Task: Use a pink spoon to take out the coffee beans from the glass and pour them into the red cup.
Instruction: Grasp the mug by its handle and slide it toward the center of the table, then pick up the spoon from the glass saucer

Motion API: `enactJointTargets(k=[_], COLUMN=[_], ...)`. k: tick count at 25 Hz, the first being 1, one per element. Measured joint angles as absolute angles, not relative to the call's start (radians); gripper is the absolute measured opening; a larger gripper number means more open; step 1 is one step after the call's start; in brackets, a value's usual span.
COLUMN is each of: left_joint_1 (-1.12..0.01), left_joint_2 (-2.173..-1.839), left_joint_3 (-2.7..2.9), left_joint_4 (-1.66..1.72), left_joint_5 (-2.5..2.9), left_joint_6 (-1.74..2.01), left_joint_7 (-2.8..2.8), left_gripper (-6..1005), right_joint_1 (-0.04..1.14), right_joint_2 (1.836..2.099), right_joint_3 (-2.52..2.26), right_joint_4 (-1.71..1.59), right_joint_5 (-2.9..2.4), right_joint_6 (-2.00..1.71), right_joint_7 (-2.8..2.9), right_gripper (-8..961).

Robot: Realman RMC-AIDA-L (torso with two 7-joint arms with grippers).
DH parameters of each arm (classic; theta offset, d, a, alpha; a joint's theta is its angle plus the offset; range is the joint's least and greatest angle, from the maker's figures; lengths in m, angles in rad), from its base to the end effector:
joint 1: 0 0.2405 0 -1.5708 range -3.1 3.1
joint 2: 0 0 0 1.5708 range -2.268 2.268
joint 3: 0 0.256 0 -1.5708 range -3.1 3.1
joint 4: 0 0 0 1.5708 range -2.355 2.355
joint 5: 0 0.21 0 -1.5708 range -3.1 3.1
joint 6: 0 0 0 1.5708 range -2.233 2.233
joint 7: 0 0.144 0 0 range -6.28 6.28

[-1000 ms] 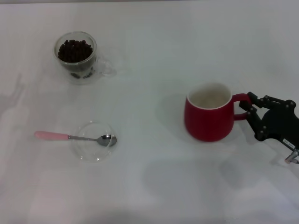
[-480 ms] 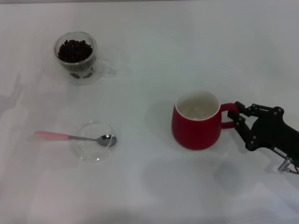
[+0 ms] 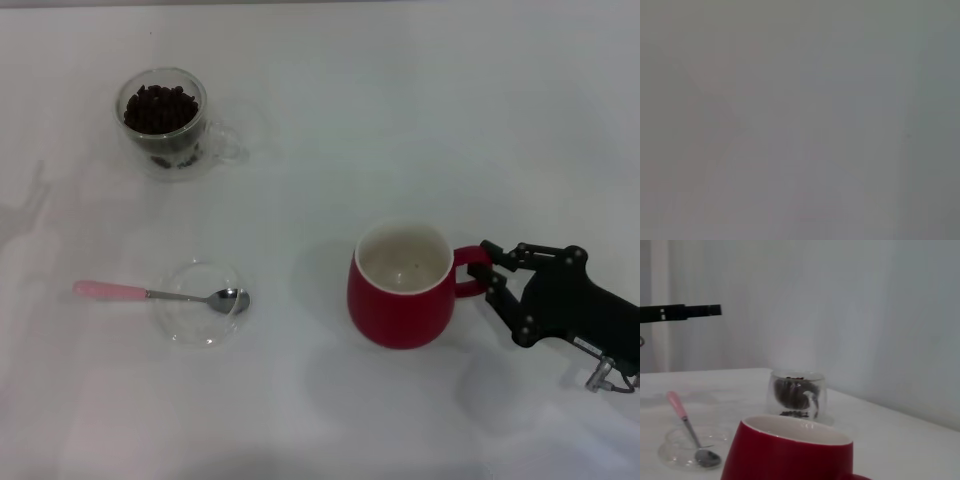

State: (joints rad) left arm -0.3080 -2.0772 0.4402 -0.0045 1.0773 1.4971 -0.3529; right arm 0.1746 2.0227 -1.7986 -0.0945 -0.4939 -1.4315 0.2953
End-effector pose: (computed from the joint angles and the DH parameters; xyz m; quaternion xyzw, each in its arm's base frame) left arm -0.3572 0.2637 0.0151 -0.6669 -0.2246 -0.3658 0.6090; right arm 0.3544 0.1921 -0.0552 -0.8880 0.1378 0.2595 0.3538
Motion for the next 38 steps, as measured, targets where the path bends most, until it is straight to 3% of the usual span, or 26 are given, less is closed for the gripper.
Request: enactJointTargets(k=[13, 18, 32, 38], left_joint_1=[-0.308, -0.307, -0.305, -0.309], left_joint_2=[-2.08, -2.08, -2.078, -2.077], left_joint_3=[0.44, 0.44, 0.434, 0.433], left_joint_4=[-0.01, -0.011, -0.005, -0.005], left_joint_5=[1.081, 1.08, 1.073, 1.072], left_joint_6=[1.501, 1.5, 1.497, 1.508], left_joint_7=[-0.353, -0.353, -0.353, -0.354], left_gripper=[862, 863, 862, 862], right_joint_1=[0.179, 0.182, 0.145, 0.121], right_joint_2=[2.017, 2.016, 1.99, 1.963], right_joint_3=[-1.824, -1.818, -1.815, -1.77], right_joint_4=[-0.092, -0.092, -0.078, -0.026], right_joint_5=[-0.494, -0.492, -0.485, -0.482], right_joint_6=[-1.43, -1.418, -1.521, -1.674], right_joint_7=[0.217, 0.216, 0.215, 0.183], right_gripper=[173, 224, 719, 721])
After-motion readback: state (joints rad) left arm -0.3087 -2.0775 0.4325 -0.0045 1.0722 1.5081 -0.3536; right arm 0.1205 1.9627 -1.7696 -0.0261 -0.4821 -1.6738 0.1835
